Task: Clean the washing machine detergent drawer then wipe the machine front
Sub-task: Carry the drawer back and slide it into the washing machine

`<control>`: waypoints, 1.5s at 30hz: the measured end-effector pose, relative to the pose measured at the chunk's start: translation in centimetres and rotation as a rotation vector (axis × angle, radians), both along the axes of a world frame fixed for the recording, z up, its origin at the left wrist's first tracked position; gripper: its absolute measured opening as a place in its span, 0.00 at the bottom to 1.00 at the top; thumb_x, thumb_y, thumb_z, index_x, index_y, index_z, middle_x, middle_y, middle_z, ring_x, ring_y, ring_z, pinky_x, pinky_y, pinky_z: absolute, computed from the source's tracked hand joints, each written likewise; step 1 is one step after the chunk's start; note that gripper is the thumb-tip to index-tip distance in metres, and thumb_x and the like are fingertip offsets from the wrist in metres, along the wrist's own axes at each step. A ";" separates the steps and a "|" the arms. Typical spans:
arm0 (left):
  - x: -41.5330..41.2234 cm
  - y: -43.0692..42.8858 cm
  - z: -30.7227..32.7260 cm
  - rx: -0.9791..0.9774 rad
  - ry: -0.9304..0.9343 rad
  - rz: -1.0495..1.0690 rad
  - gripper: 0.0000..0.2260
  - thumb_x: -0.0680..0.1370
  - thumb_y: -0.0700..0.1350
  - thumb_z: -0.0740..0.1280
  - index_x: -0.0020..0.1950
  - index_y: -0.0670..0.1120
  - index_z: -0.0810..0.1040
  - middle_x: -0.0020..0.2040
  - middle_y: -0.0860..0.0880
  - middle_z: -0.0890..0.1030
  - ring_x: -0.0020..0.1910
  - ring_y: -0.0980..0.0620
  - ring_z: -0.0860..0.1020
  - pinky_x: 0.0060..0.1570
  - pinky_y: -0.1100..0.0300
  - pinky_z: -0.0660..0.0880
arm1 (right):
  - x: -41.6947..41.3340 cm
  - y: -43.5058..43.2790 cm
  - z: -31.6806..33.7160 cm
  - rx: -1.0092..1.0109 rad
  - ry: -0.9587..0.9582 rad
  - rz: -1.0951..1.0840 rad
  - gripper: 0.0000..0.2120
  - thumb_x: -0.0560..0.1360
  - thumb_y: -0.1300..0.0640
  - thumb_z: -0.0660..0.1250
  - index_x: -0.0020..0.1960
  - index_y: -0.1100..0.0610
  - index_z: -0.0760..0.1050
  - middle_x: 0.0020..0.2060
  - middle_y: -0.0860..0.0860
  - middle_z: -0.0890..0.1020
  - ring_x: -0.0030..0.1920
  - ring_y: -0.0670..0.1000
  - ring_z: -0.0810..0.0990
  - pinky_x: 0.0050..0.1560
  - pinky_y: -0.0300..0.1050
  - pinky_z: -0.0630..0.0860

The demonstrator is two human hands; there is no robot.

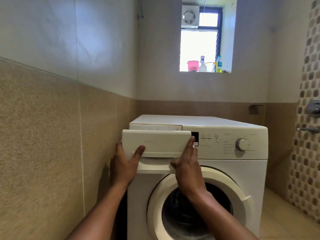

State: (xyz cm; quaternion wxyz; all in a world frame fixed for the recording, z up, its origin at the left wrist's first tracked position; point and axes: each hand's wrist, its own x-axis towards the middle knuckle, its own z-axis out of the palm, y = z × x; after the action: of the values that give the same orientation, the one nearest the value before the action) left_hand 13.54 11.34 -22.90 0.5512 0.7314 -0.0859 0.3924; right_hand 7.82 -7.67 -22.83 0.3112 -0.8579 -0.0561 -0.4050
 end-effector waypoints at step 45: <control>6.1 -0.5 -0.5 1.284 0.219 0.123 0.35 0.82 0.64 0.46 0.77 0.54 0.27 0.73 0.55 0.20 0.73 0.51 0.21 0.75 0.50 0.32 | 9.9 -2.7 -1.5 -0.766 0.098 -0.224 0.31 0.84 0.46 0.44 0.79 0.52 0.31 0.76 0.51 0.28 0.76 0.52 0.26 0.76 0.55 0.33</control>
State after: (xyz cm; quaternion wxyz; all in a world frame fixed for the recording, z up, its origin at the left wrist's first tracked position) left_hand 19.62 10.88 -23.39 -0.0131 0.9544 -0.2046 0.2169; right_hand 17.76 -10.38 -24.28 -0.0752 -0.9309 -0.0941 -0.3447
